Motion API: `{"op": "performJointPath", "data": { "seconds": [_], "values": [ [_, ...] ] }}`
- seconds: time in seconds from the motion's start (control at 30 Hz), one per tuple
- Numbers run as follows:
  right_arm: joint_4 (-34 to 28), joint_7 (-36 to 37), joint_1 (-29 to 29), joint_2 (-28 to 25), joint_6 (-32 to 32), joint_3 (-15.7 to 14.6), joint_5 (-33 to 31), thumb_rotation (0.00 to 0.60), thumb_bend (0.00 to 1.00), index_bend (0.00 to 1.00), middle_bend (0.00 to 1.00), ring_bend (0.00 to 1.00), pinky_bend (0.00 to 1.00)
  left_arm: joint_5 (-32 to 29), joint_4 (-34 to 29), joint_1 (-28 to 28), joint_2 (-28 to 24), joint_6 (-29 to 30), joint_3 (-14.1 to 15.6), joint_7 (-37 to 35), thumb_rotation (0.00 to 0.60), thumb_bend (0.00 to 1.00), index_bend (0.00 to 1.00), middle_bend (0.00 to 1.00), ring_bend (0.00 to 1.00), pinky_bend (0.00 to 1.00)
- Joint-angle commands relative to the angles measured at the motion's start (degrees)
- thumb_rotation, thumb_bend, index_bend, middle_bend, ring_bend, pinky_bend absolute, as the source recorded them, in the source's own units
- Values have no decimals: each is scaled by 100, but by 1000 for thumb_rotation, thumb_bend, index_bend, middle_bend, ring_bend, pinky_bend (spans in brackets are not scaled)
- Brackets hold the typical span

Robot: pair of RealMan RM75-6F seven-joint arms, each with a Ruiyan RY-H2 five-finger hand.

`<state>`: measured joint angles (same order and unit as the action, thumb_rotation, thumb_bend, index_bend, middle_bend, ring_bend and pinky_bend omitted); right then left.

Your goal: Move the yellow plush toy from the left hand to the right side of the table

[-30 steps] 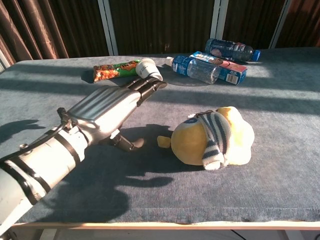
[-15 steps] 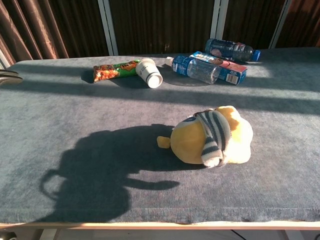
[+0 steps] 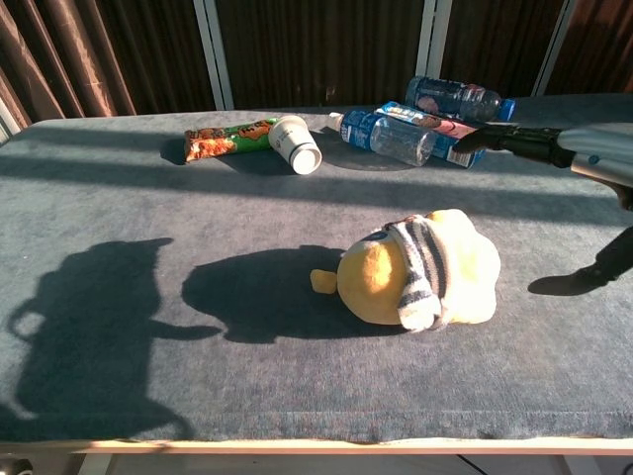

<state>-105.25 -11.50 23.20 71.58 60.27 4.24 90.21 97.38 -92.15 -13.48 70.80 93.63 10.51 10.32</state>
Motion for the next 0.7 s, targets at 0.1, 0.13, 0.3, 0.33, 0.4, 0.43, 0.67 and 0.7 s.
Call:
{"op": "performJointPath", "data": {
  "seconds": [0.1, 0.13, 0.3, 0.33, 0.4, 0.43, 0.67, 0.7],
  "values": [
    [262, -481, 703, 575, -923, 492, -1447, 600, 57, 0, 0, 0, 0, -30, -7, 97, -78, -14, -118, -155, 600, 284, 0, 23, 117, 291],
    [328, -589, 764, 647, -968, 515, -1605, 600, 56, 0, 0, 0, 0, -48, -17, 112, -97, -19, -141, -199, 600, 282, 0, 23, 117, 291],
    [663, -1082, 1008, 1022, -1046, 502, -2226, 600, 57, 0, 0, 0, 10, -118, -53, 197, -186, -35, -255, -438, 600, 280, 3, 23, 117, 294],
    [716, -1140, 1041, 1082, -1056, 483, -2296, 600, 57, 0, 0, 0, 18, -129, -59, 210, -191, -45, -275, -447, 600, 280, 5, 23, 117, 295],
    [829, -1227, 1117, 1201, -1100, 435, -2429, 600, 57, 0, 0, 0, 29, -125, -69, 235, -197, -64, -313, -435, 600, 281, 9, 24, 117, 295],
    [881, -1238, 1145, 1250, -1113, 418, -2456, 600, 57, 0, 0, 0, 39, -119, -72, 245, -196, -71, -328, -434, 600, 281, 12, 24, 117, 295],
    [1555, -840, 1193, 1704, -978, 285, -2157, 600, 57, 148, 108, 103, 295, -61, -87, 312, -202, -168, -398, -384, 600, 280, 21, 23, 119, 296],
    [1675, -707, 1178, 1770, -930, 272, -2058, 600, 57, 248, 201, 192, 376, -55, -94, 321, -210, -181, -402, -388, 600, 279, 23, 23, 119, 296]
  ]
}}
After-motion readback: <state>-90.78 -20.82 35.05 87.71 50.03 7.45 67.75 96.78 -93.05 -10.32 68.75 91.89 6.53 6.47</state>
